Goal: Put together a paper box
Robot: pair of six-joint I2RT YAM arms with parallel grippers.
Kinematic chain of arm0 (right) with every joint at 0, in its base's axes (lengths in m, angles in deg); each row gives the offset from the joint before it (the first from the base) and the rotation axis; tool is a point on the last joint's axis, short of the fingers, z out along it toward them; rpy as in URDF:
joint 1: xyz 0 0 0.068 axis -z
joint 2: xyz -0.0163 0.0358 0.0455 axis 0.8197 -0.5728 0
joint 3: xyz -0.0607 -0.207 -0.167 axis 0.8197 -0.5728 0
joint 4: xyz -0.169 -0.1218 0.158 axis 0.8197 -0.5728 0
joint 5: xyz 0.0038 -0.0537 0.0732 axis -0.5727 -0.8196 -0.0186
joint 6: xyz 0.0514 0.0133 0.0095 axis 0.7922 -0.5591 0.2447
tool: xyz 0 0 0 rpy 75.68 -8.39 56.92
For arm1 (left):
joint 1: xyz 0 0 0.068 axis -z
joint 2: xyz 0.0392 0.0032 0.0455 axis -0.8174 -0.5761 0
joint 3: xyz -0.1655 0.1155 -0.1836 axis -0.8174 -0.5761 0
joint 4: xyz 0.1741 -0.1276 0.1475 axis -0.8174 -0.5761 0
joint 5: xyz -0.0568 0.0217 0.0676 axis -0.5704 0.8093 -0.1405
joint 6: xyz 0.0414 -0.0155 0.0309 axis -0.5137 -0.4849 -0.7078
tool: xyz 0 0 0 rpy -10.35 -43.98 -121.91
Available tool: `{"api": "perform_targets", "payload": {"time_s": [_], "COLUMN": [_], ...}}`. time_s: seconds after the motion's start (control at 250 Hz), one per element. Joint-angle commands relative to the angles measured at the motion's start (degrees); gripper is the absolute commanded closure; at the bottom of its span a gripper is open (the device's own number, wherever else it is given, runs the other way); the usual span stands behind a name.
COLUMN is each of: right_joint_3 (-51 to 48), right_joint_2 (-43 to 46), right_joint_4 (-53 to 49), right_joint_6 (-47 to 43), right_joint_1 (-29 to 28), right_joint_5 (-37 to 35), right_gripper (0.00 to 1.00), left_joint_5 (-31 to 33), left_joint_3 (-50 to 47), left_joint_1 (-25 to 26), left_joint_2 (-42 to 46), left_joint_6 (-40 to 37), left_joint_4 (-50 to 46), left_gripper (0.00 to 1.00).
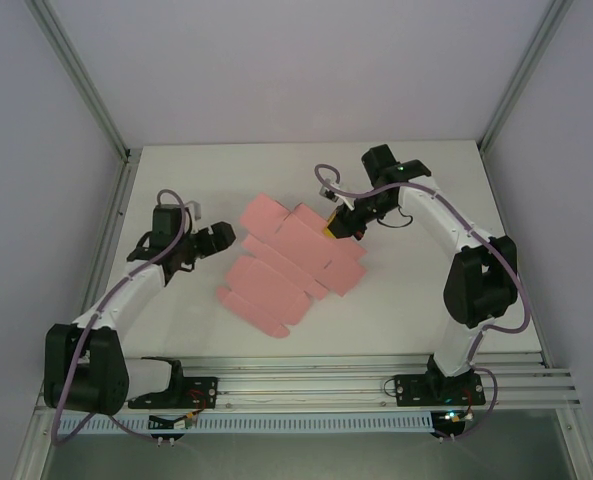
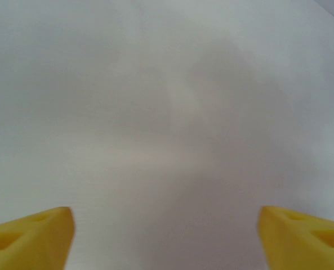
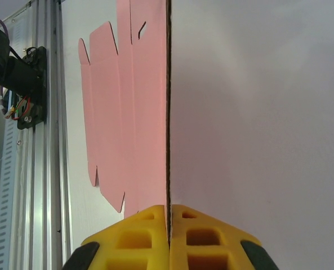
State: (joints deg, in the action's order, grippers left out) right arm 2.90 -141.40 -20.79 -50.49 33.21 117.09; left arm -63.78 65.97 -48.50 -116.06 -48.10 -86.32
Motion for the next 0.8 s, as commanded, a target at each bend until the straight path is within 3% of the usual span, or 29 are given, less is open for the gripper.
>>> {"api": "perform_targets", "payload": {"time_s": [0.0,0.056,0.268,0.479,0.795], "right_joint_3": [-0.2,-0.12,0.98,1.21,0.36], "right_joint_2": [1.09,1.1,0.34,0.67,1.66], "right_joint_4": [-0.09,0.25,1.35,3.89,6.18], "right_joint_6": [-0.6,-0.03,3.46,7.02,11.38], "right_joint_1": [0.11,0.14,0.13,0.11,0.06], "right_joint_5": [2.5,2.25,1.06,1.11,2.43], "right_gripper": [1.0,1.0,1.0,1.0,1.0], "left_joint_5": [-16.39,-20.67,-25.16,-26.09,-26.4], "left_joint_3": [0.18,-0.03,-3.62,-3.16,-3.93], "left_joint_1": [0.0,0.07,1.1,4.25,8.77], "left_joint_2": [-1.2,-1.08,2.69,1.58,0.6], "left_joint_6": [-2.77,-4.77,-7.49,-10.65,-12.7], "left_joint_4": [4.97,5.27,7.63,5.88,8.13], "left_gripper": [0.21,0.25,0.35,0.45,0.49]}}
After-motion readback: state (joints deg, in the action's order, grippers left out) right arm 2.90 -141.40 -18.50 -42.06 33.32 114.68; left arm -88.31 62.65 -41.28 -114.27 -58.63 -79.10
